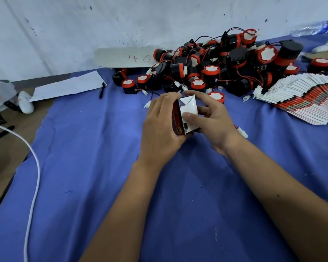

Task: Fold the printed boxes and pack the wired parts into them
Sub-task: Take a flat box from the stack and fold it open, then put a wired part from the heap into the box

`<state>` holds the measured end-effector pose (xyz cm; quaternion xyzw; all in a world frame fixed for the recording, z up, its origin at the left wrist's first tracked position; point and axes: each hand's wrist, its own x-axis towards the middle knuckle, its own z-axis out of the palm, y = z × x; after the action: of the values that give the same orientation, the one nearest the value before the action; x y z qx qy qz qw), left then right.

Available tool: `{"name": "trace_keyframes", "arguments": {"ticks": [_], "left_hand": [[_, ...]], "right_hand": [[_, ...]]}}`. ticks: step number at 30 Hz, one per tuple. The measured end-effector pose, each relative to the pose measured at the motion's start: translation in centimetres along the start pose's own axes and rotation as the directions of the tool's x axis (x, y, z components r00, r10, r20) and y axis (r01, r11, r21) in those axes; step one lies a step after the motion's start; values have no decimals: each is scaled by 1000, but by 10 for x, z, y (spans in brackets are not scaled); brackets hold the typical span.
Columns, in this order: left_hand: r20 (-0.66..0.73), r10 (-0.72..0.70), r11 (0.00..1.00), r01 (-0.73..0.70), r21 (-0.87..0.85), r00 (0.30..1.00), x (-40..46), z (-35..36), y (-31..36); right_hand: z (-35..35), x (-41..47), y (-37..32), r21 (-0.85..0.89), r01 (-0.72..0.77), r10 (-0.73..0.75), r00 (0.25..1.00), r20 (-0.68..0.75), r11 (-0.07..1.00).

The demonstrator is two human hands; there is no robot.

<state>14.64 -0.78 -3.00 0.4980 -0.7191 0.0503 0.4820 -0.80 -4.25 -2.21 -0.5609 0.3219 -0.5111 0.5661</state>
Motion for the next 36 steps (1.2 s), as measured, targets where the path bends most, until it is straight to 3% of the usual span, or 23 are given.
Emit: {"name": "trace_keyframes", "arguments": {"ticks": [5,11,15,16,17,18,20,21,22,23,25,28,30,33,34,36], "left_hand": [[-4,-14,999,14,-40,1000,0,-2,3],[-17,-82,984,79,-162,996,-1,-8,-7],[-12,-74,995,73,-68,997,-2,-4,-13],[4,-75,995,75,-63,997,-2,-3,-15],[40,-87,993,90,-79,995,-3,-3,-18],[91,-121,984,132,-123,988,-4,-3,-21],[192,-240,918,287,-274,952,-5,-2,-22],[229,-313,852,379,-362,922,-5,-2,-21],[254,-388,770,463,-439,886,-5,0,-20],[264,-461,688,529,-497,847,-5,1,-22],[239,-576,614,607,-505,782,-3,2,-27],[177,-626,674,641,-369,760,-4,1,-32],[125,-612,727,618,-299,781,-5,2,-32],[96,-567,788,573,-226,818,-5,3,-27],[95,-553,802,560,-211,828,-5,2,-26],[101,-537,812,546,-208,837,-6,1,-24]], "right_hand": [[0,0,2,-56,-11,8,999,-48,998],[-16,8,-3,235,-202,173,975,136,951],[-17,8,-5,205,-115,97,991,95,972],[-16,6,-6,127,-42,34,998,61,991],[-15,4,-6,-48,64,-63,998,17,997],[-14,3,-5,-306,176,-187,982,-6,936],[-10,1,-1,-768,317,-375,921,107,557],[-5,0,0,-866,344,-388,901,195,363],[0,0,2,-898,364,-356,896,265,248],[5,-1,3,-897,393,-320,892,318,202],[16,-3,6,-834,482,-325,860,393,269],[21,-6,7,-716,563,-535,786,310,413],[13,-3,6,-748,508,-655,744,132,427],[-9,7,3,-863,293,-699,709,-93,411],[-20,12,5,-898,191,-655,744,-131,396],[-37,20,9,-954,-19,-390,910,-140,298]]}}
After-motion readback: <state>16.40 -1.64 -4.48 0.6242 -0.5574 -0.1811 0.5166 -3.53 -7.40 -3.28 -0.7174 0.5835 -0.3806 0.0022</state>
